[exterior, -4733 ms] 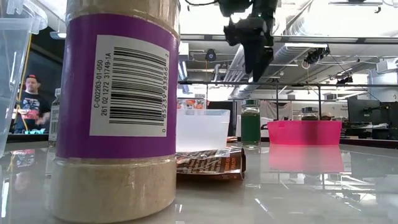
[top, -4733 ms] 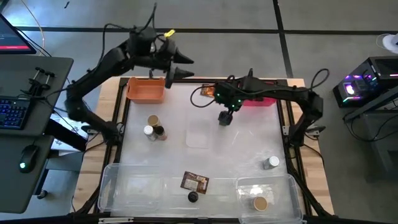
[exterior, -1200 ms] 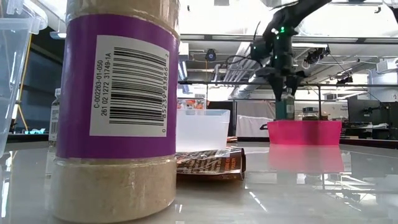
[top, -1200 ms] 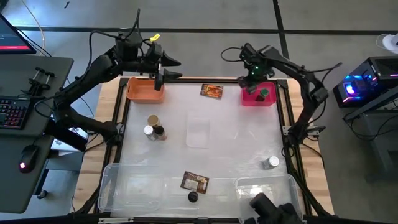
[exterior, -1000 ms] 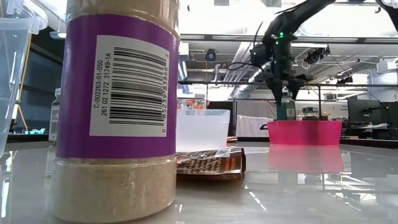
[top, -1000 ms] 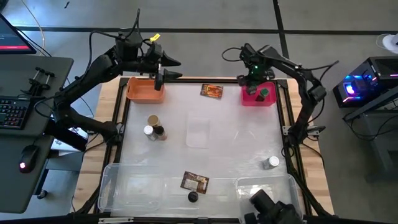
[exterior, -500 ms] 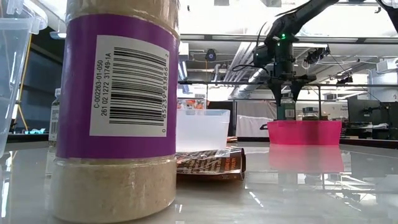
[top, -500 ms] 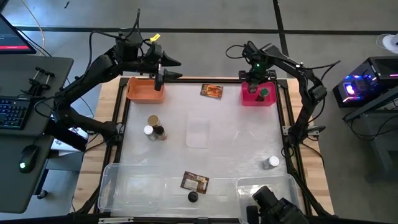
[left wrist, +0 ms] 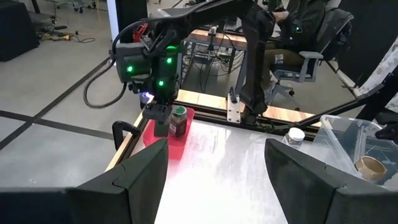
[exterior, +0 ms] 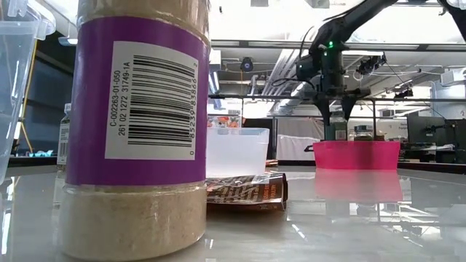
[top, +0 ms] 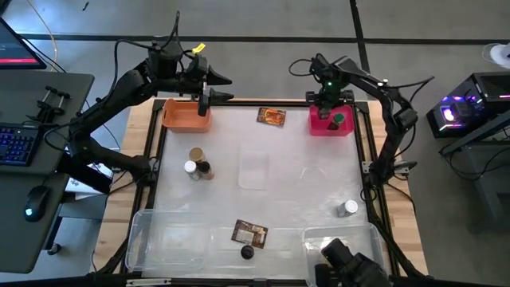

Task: Sort spices by type
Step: Put the green seasoning bottle into the red bin

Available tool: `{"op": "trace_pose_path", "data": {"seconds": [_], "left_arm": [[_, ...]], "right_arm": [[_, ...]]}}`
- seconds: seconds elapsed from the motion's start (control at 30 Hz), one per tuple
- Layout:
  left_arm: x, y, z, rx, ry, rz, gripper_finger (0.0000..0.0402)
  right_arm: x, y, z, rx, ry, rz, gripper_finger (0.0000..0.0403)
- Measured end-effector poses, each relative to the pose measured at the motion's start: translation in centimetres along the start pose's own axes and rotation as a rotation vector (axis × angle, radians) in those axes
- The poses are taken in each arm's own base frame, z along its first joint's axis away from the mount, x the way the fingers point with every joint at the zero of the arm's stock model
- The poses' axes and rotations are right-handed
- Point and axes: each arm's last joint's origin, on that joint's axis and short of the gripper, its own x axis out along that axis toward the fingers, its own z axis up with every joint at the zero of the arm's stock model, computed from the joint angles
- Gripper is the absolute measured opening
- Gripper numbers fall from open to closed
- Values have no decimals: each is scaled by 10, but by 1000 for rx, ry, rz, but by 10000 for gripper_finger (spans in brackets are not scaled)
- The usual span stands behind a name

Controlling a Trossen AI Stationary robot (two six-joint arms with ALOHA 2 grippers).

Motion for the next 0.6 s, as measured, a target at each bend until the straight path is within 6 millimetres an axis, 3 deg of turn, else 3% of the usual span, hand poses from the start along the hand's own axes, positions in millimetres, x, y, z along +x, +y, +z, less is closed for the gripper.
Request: {"op": "trace_pose_path", "data": {"seconds": [0.2,0.6], "left_arm": [[0,0,0,0,0,0,252],[0,0,0,7,0,0,252]], "right_arm": [[19,6,3,-31,53,-27,196],[20,3,6,-33,70,-3,223]]}}
